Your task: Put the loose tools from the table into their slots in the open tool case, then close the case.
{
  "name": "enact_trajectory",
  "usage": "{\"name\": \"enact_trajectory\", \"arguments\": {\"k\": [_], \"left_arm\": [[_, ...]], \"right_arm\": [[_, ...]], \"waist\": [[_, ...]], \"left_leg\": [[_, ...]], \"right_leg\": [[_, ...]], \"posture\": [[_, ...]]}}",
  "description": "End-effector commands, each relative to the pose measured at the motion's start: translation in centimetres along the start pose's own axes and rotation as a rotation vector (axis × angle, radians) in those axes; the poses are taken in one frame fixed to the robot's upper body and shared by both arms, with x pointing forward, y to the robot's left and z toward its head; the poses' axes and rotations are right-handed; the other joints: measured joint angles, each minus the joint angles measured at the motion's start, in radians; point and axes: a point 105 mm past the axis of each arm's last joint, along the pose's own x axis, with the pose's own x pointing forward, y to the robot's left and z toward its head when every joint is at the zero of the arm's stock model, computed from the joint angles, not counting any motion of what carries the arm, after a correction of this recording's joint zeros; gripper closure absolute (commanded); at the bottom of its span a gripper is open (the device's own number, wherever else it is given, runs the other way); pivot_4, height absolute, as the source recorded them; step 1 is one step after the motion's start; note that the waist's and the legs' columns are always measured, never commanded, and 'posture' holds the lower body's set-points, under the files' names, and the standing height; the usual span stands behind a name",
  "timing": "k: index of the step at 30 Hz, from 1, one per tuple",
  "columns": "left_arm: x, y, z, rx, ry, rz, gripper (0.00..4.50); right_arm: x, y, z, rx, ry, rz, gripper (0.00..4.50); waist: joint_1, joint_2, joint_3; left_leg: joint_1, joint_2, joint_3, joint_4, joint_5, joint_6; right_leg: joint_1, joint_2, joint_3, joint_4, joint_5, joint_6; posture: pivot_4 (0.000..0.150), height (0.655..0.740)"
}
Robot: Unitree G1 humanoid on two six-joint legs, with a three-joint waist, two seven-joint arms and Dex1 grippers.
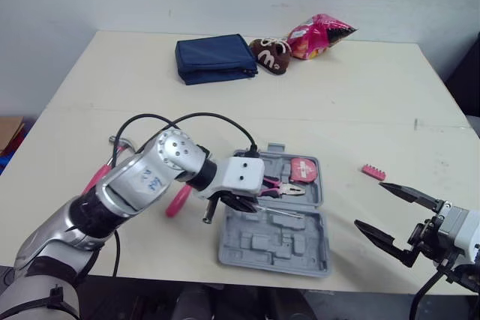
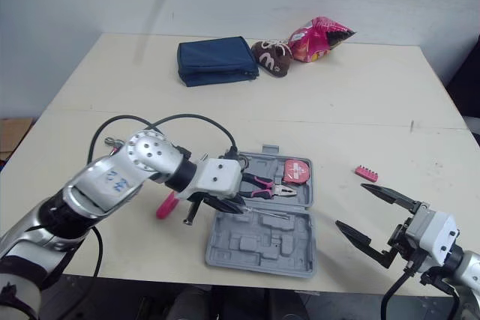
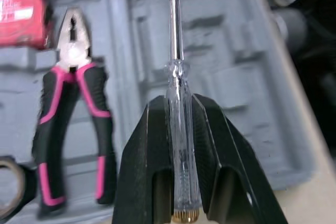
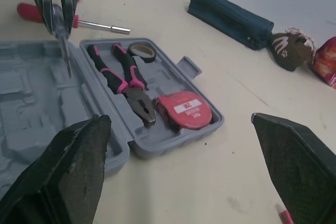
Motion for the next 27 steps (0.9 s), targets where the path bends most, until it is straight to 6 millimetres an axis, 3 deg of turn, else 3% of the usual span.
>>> {"name": "enact_trajectory", "arguments": {"k": [1,11,27], "left_arm": [[0.7,0.8,0.3,0.037,0.066,0.027,4.46],[2.1,0.9,0.6,-0.040,0.085,0.053,4.46],[2.7,0.4,0.5,-0.115,0.095,0.052,4.46]], "right_arm": [[0.0,0.2,0.8,-0.032,-0.014,-0.012,0.00],[-0.2,0.7,1.1,-0.024,-0.011,-0.033,0.00],[0.0,0.8,1.4,-0.022,-0.019,-0.036,0.00]], "waist": [[0.002,0.000,0.000],[0.001,0.000,0.000],[0.002,0.000,0.000]], "left_leg": [[0.000,0.000,0.000,0.000,0.000,0.000],[0.000,0.000,0.000,0.000,0.000,0.000],[0.000,0.000,0.000,0.000,0.000,0.000]], "right_leg": [[0.000,0.000,0.000,0.000,0.000,0.000],[0.000,0.000,0.000,0.001,0.000,0.000],[0.000,-0.001,0.000,0.001,0.000,0.000]], "posture": [[0.150,0.7400],[0.150,0.7400],[0.150,0.7400]]}}
